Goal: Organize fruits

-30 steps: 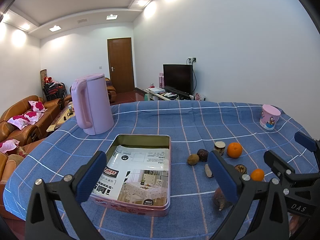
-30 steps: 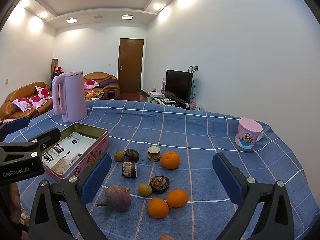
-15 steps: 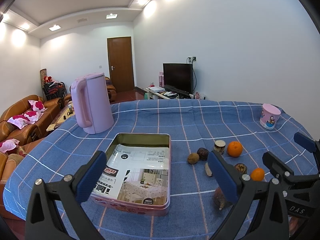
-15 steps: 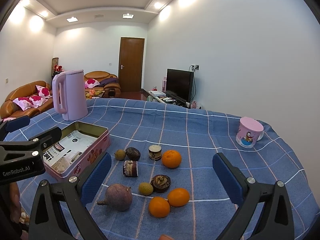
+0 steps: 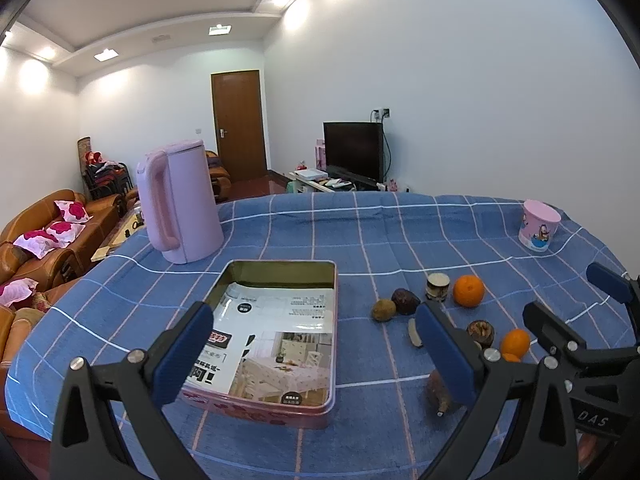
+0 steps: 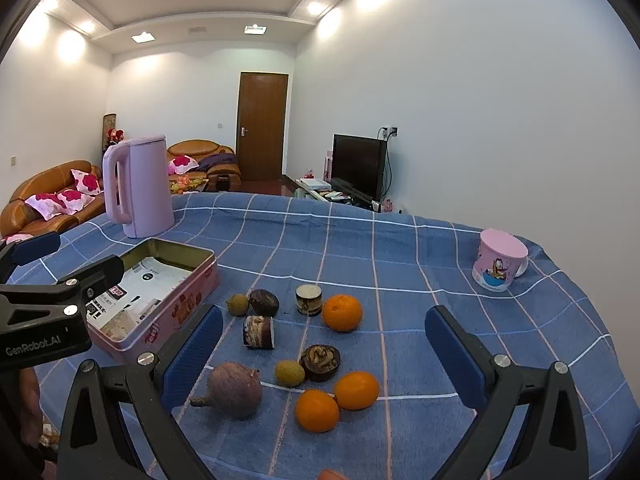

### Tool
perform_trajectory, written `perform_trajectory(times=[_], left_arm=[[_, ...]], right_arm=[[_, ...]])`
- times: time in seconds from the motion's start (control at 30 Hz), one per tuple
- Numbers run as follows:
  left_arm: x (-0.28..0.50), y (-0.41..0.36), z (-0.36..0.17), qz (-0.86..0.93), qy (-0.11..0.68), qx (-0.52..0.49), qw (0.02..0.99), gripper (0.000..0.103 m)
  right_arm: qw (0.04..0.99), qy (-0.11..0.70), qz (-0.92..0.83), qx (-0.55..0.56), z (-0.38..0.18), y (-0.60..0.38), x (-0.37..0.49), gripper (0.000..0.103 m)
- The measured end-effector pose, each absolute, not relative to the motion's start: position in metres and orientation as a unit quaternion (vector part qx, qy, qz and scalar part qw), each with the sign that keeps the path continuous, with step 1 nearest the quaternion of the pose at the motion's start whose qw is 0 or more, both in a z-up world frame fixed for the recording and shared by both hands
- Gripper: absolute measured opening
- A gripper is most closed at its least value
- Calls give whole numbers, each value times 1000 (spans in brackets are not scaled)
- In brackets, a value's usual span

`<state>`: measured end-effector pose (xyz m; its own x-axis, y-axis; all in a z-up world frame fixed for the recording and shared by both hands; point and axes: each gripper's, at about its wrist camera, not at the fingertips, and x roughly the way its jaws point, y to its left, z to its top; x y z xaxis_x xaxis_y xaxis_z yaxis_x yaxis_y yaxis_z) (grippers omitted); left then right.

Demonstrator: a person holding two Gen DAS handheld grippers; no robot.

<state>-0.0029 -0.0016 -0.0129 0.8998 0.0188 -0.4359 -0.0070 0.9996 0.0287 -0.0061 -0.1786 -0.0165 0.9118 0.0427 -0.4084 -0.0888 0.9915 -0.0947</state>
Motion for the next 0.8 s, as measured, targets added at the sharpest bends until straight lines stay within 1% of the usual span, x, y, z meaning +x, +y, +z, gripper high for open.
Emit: perform_trajectory(times=[0.2,0.4,0.63,0.7,0.8], left_arm=[[2,-10,-22,-2,234,17,972,103],[9,-29,-39,-29,249,29,968,103],[19,-59,-61,-80,283,33,955,103],[21,-67,-66,-90,292,35,952,103],[22,-78,-71,-105,303,40,946,102]], right_arm=[[975,214,28,-54,-25,-188,-5,102],[971,236,10,-42,-49,-214,-6,102],[964,263,-29,15,-75,-265,-9,102],[964,262,-27,32,-75,-270,-11,102],[965,258,-29,29,-74,-272,-12,102]])
